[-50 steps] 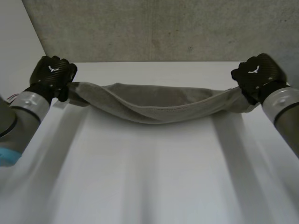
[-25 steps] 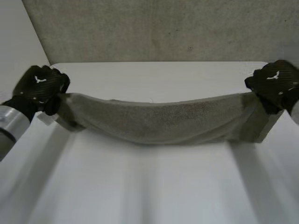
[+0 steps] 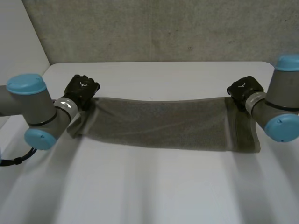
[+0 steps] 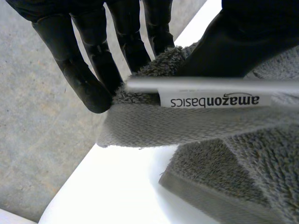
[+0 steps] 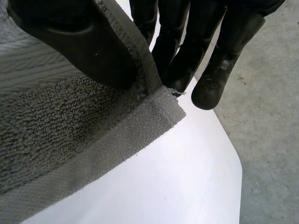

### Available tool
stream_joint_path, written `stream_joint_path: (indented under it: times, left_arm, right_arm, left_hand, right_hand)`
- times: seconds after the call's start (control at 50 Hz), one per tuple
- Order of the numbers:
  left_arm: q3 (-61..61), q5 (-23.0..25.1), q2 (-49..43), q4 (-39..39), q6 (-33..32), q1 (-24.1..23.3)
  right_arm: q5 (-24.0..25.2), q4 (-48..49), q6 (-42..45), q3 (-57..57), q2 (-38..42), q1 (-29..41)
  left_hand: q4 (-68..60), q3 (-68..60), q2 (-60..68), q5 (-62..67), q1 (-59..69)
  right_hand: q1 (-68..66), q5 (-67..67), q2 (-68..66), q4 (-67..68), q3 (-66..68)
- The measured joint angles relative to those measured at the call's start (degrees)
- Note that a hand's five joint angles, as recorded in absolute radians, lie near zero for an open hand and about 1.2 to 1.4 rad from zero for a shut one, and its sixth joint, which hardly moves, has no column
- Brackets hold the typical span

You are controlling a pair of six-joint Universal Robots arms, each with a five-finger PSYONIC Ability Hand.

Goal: Fold the towel.

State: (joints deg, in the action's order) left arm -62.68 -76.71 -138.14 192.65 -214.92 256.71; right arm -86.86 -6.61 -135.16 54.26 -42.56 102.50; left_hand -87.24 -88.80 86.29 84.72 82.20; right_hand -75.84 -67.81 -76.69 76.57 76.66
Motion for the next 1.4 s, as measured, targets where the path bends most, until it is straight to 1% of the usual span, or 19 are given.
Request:
stream_joint_path:
  times: [0.04,0.08,0.1,0.12,0.14,0.16,0.18,0.2,0.22,0.26,0.42,0.54,0.68,0.76,0.9,1.04,1.24,1.3,1.4]
  left_arm:
    - [3.07,-0.97,-2.14,-0.91,-0.25,-0.35]
    - [5.20,-1.43,-3.55,-1.58,-0.34,-0.66]
    - [6.87,-1.70,-4.63,-2.12,-0.41,-0.95]
    - [7.42,-1.77,-4.97,-2.28,-0.43,-1.05]
    - [8.86,-1.94,-5.87,-2.72,-0.55,-1.28]
    - [10.05,-2.09,-6.63,-3.11,-0.73,-1.45]
    - [10.58,-2.18,-6.95,-3.22,-0.87,-1.52]
    - [11.87,-2.48,-7.74,-3.52,-1.34,-1.65]
    - [12.98,-2.87,-8.40,-3.72,-1.93,-1.76]
    - [14.71,-3.74,-9.39,-3.94,-3.19,-1.88]
    - [19.06,-7.66,-10.50,-3.86,-6.81,-1.91]
    - [18.13,-8.26,-6.32,-4.59,-4.73,-1.53]
    - [12.09,-6.63,2.56,-5.35,2.22,-0.52]
    - [6.12,-4.00,8.91,-5.36,6.12,0.40]
    - [-2.05,-0.52,14.60,-5.21,7.65,1.99]
    - [-7.91,0.09,15.51,-4.90,7.37,3.60]
    - [-15.47,0.07,16.13,-4.13,7.31,3.86]
    - [-17.91,0.04,16.98,-3.01,7.34,3.59]
    - [-21.57,-0.04,18.51,-0.18,7.46,2.84]
  right_arm:
    - [-0.52,0.20,0.09,-2.99,2.72,0.31]
    - [-1.06,0.26,0.16,-5.24,4.67,0.59]
    - [-1.48,0.28,0.21,-6.75,5.94,0.84]
    - [-1.68,0.28,0.24,-7.37,6.46,0.96]
    - [-2.07,0.27,0.27,-8.54,7.40,1.20]
    - [-2.49,0.26,0.29,-9.51,8.15,1.43]
    - [-2.70,0.28,0.28,-9.94,8.45,1.54]
    - [-3.07,0.30,0.25,-10.65,8.90,1.74]
    - [-3.45,0.38,0.15,-11.20,9.17,1.93]
    - [-3.89,0.58,-0.08,-11.66,9.18,2.19]
    - [-4.43,3.21,-3.34,-8.81,4.22,2.72]
    - [-4.07,6.55,-6.38,-1.44,-5.13,2.14]
    - [-3.83,7.55,-6.94,7.69,-16.04,1.83]
    - [-3.73,6.62,-6.68,14.29,-22.09,1.82]
    - [-2.76,5.30,-6.25,26.14,-30.76,1.77]
    - [0.55,5.55,-6.21,36.65,-38.57,1.52]
    - [2.36,6.69,-6.68,44.88,-41.09,-1.80]
    - [3.10,8.34,-6.84,46.89,-40.71,-2.68]
    - [4.49,12.24,-7.00,49.86,-39.26,-4.10]
  left_hand:
    - [0.48,1.71,-0.26,-0.01,-0.11]
    - [12.68,14.54,-12.24,-10.62,-9.99]
    - [22.10,22.61,-20.35,-19.22,-17.43]
    - [25.54,26.78,-24.52,-22.46,-21.36]
    - [34.68,35.46,-32.93,-31.50,-29.57]
    - [41.60,42.54,-39.68,-37.93,-36.47]
    - [44.82,45.91,-43.75,-41.90,-40.68]
    - [55.84,56.94,-53.20,-53.01,-50.31]
    - [64.59,65.84,-62.14,-61.33,-59.01]
    - [70.06,71.96,-68.48,-68.56,-64.60]
    - [71.18,73.90,-70.62,-71.34,-65.96]
    - [71.18,73.96,-70.62,-71.61,-66.05]
    - [71.18,74.14,-70.62,-71.74,-66.09]
    - [71.18,74.16,-70.62,-71.73,-66.09]
    - [71.18,74.31,-70.96,-71.74,-66.21]
    - [71.18,74.33,-70.96,-71.74,-66.24]
    - [71.18,74.33,-70.96,-71.74,-66.24]
    - [71.18,74.33,-70.96,-71.74,-66.24]
    - [71.18,74.34,-70.96,-71.74,-66.24]
  right_hand:
    - [0.04,0.00,0.04,-0.03,-0.04]
    - [3.25,4.32,3.97,-3.79,-3.85]
    - [9.53,10.68,9.75,-9.36,-9.47]
    - [12.46,14.49,13.54,-13.02,-13.19]
    - [19.62,21.84,20.64,-19.98,-20.23]
    - [31.11,32.56,32.06,-30.36,-30.60]
    - [35.27,36.81,36.24,-35.41,-35.63]
    - [45.93,49.55,47.17,-46.15,-46.35]
    - [54.32,58.25,55.78,-54.75,-54.94]
    - [60.40,64.26,62.04,-61.45,-61.79]
    - [62.56,64.40,62.89,-62.03,-62.88]
    - [62.75,64.39,62.89,-62.03,-62.88]
    - [62.77,64.40,62.89,-62.03,-62.88]
    - [62.79,64.39,62.89,-62.03,-62.88]
    - [62.81,64.39,62.89,-62.03,-62.88]
    - [62.81,64.39,62.89,-62.03,-62.88]
    - [60.86,62.52,62.55,-61.81,-61.94]
    - [55.51,56.76,56.39,-56.23,-56.21]
    - [53.54,54.09,54.32,-53.59,-54.07]
